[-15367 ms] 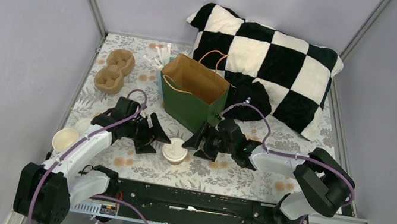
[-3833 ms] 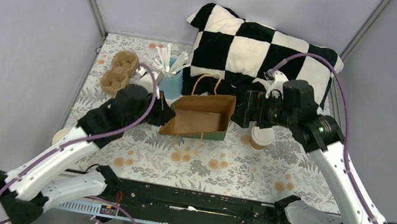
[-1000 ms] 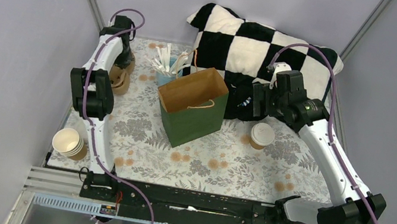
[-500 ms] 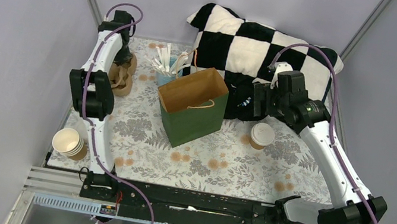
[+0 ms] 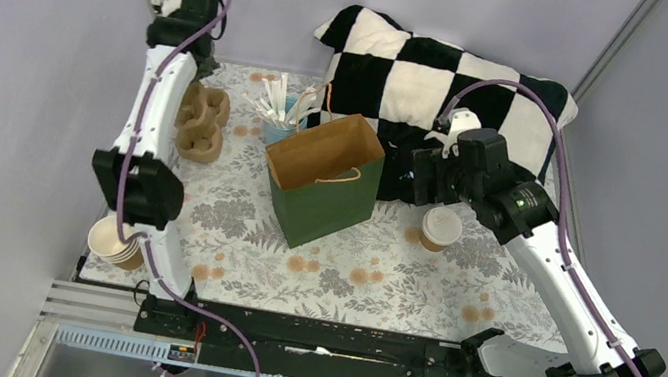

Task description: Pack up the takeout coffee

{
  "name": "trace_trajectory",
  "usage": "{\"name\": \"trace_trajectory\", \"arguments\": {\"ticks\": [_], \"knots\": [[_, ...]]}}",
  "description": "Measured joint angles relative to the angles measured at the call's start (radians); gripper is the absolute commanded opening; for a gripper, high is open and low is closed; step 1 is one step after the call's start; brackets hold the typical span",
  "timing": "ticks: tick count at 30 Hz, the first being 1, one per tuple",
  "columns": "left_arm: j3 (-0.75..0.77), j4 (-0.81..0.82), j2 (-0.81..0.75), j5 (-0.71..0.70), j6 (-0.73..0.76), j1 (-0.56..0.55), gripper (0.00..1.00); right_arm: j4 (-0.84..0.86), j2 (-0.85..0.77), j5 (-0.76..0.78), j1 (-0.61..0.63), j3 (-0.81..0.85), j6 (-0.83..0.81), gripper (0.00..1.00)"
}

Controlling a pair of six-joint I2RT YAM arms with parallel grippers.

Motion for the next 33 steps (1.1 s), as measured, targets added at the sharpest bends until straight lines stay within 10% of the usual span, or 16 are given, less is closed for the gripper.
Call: {"name": "trace_trajectory", "arguments": {"ticks": [9, 18, 33], "knots": [[0.086, -0.006, -0.329, 0.296, -0.291, 0.04, 0.0, -0.017, 0.055, -0.084, 0.018, 0.16, 0.081, 0.99], [-0.157, 0.383, -0.603, 0.854, -0.751, 0.213, 0.0, 0.084, 0.187, -0.213, 0.153, 0.39, 0.141, 1.0], [-0.56, 0.848, -0.732, 1.258, -1.26, 0.222, 0.0, 1.02, 0.34, -0.444, 0.373, 0.28, -0.369, 0.6]]}}
